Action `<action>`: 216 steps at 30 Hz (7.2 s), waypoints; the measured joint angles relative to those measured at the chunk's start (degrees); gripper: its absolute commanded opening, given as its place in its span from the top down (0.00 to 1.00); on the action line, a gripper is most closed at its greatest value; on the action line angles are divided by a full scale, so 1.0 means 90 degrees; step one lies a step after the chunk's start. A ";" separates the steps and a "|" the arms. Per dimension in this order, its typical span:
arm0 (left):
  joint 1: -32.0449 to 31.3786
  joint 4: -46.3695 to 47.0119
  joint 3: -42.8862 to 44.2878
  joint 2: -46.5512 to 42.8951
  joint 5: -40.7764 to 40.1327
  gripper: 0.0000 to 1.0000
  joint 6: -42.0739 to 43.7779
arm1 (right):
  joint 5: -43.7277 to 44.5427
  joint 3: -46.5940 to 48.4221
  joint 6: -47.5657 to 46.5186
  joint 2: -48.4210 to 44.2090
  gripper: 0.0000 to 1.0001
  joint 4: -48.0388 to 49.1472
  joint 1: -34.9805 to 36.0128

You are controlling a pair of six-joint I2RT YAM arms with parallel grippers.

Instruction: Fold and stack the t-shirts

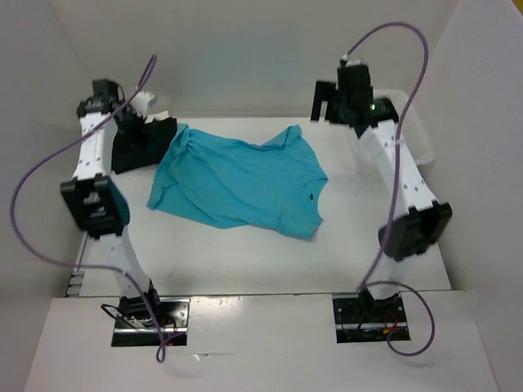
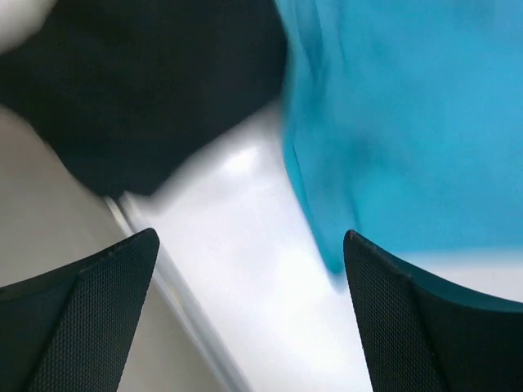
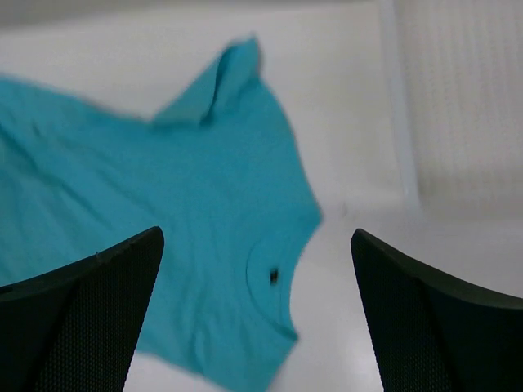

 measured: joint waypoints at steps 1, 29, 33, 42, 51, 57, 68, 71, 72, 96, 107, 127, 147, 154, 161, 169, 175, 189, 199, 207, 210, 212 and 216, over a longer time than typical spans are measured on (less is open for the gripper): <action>0.0131 0.0631 -0.1418 -0.0821 -0.0168 0.00 0.0085 | 0.0151 -0.0894 0.0039 -0.0629 0.00 0.0221 0.0206; 0.0245 0.3611 -0.6127 -0.1372 -0.0925 0.62 -0.0996 | -0.1751 -0.7135 0.2832 -0.0777 0.86 0.2363 0.0639; 0.0219 0.3526 -0.5938 -0.1243 -0.0678 1.00 -0.0998 | -0.1795 -0.7142 0.2800 -0.0767 1.00 0.2307 0.0571; 0.0216 0.2339 -0.5719 -0.1698 -0.0029 1.00 -0.0629 | -0.1530 -0.4949 0.2531 -0.1909 0.99 0.0566 0.0481; 0.0151 0.1804 -0.4087 -0.1037 0.0682 1.00 -0.0665 | -0.2397 0.1858 0.1309 0.3283 0.00 0.0180 0.0051; 0.0136 0.1637 -0.4437 -0.0699 0.0818 1.00 -0.0702 | -0.1552 0.4039 0.1139 0.5219 0.00 -0.1700 0.0151; 0.0124 0.1678 -0.5064 -0.0804 0.0896 1.00 -0.0709 | 0.0223 -0.0636 0.1268 -0.0024 0.00 -0.0605 0.1576; 0.0124 0.1681 -0.5187 -0.0918 0.0928 0.98 -0.0721 | -0.0221 -0.3687 0.1498 -0.1707 0.00 0.0794 0.1268; 0.0124 0.1688 -0.5202 -0.0957 0.0933 0.98 -0.0726 | -0.0163 -0.4272 0.1622 -0.1887 0.02 0.0993 0.1139; 0.0119 0.1858 -0.5425 -0.1188 0.0736 0.96 -0.0855 | -0.0925 -0.4886 0.2499 0.0988 1.00 0.2667 0.0918; 0.0114 0.1093 -0.2028 -0.0189 0.1180 0.99 -0.1035 | -0.0971 -0.0918 0.1700 0.1989 1.00 0.1020 -0.0012; 0.0107 0.0928 -0.6732 -0.2929 0.1241 1.00 -0.0398 | -0.0704 -0.6941 0.2380 -0.3330 1.00 0.0109 0.0369; -0.0223 0.0075 0.2278 0.0355 0.1447 1.00 -0.0831 | -0.0289 0.1870 0.1661 0.0597 1.00 -0.0474 -0.0860; -0.0410 0.0141 0.2506 -0.0755 0.2346 1.00 -0.0962 | 0.0537 0.2448 0.1324 -0.0755 1.00 -0.0644 -0.0658; -0.0381 -0.0138 0.0022 -0.0515 0.2446 1.00 -0.0707 | 0.0481 -0.2072 0.1540 -0.2616 1.00 -0.0216 -0.0454; -0.0466 0.0369 -0.4340 -0.1095 0.1491 1.00 -0.0442 | -0.0306 -0.6288 0.2533 -0.4012 1.00 -0.0155 -0.0070; -0.0508 0.0634 -0.5520 -0.1277 0.0855 0.96 -0.0146 | -0.0729 -0.7293 0.2965 -0.4415 1.00 0.0134 -0.0036; -0.0146 0.0692 -0.6251 -0.1591 0.0444 0.84 -0.0027 | -0.0738 -0.7002 0.2790 -0.3215 1.00 0.0631 -0.0236; 0.0333 0.0692 -0.6479 -0.1593 0.0175 0.44 0.0032 | -0.0816 -0.6907 0.2633 -0.3094 1.00 0.0755 -0.0272; 0.0386 0.0478 -0.6630 -0.1664 -0.0007 0.42 0.0053 | -0.0933 -0.6941 0.2567 -0.3096 1.00 0.0855 -0.0272; 0.0401 0.0544 -0.6853 -0.2038 -0.0175 0.34 0.0199 | -0.0950 -0.6997 0.2565 -0.3096 1.00 0.0886 -0.0272; 0.0398 0.0515 -0.6992 -0.2429 -0.0304 0.34 0.0272 | -0.0979 -0.7004 0.2560 -0.3096 1.00 0.0891 -0.0272; 0.0398 0.0563 -0.6975 -0.2446 -0.0403 0.37 0.0333 | -0.0988 -0.7004 0.2535 -0.3094 1.00 0.0935 -0.0272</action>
